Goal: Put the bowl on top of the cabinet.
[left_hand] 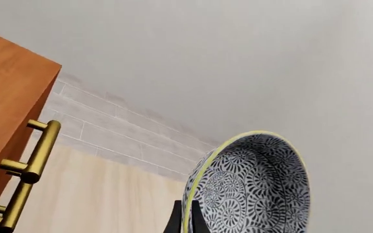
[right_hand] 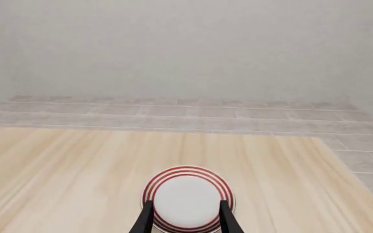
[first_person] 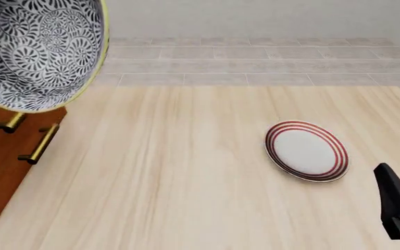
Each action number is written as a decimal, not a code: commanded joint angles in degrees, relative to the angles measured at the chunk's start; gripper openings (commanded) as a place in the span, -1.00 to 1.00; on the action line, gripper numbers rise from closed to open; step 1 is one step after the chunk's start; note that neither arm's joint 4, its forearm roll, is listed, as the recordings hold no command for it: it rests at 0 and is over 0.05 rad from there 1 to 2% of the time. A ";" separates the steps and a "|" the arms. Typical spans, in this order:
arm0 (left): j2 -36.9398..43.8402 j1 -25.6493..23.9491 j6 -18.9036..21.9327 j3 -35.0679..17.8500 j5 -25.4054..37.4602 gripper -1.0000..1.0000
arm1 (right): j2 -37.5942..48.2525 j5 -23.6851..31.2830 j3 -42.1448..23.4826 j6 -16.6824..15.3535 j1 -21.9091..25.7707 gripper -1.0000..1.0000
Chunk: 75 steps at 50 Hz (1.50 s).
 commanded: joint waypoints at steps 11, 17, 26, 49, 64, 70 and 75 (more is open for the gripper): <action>5.67 11.57 2.95 -14.69 5.71 -1.00 | 0.01 0.13 -0.10 -0.12 0.02 1.00; 8.03 16.41 4.53 -19.24 6.77 -1.00 | 0.01 0.13 -0.10 -0.12 0.03 1.00; 10.86 22.81 5.21 -22.95 6.62 -1.00 | 0.01 0.13 -0.10 -0.12 0.02 1.00; 17.92 35.50 4.14 -24.97 2.16 -1.00 | 0.01 0.13 -0.10 -0.12 0.02 1.00; 26.62 44.60 3.60 -25.67 -1.96 -1.00 | 0.01 0.13 -0.10 -0.12 0.03 1.00; 29.10 47.30 4.06 -25.39 -3.61 -1.00 | 0.01 0.14 -0.10 -0.12 0.02 1.00; 31.06 48.88 4.96 -24.82 -4.35 -1.00 | 0.01 0.14 -0.10 -0.12 0.01 1.00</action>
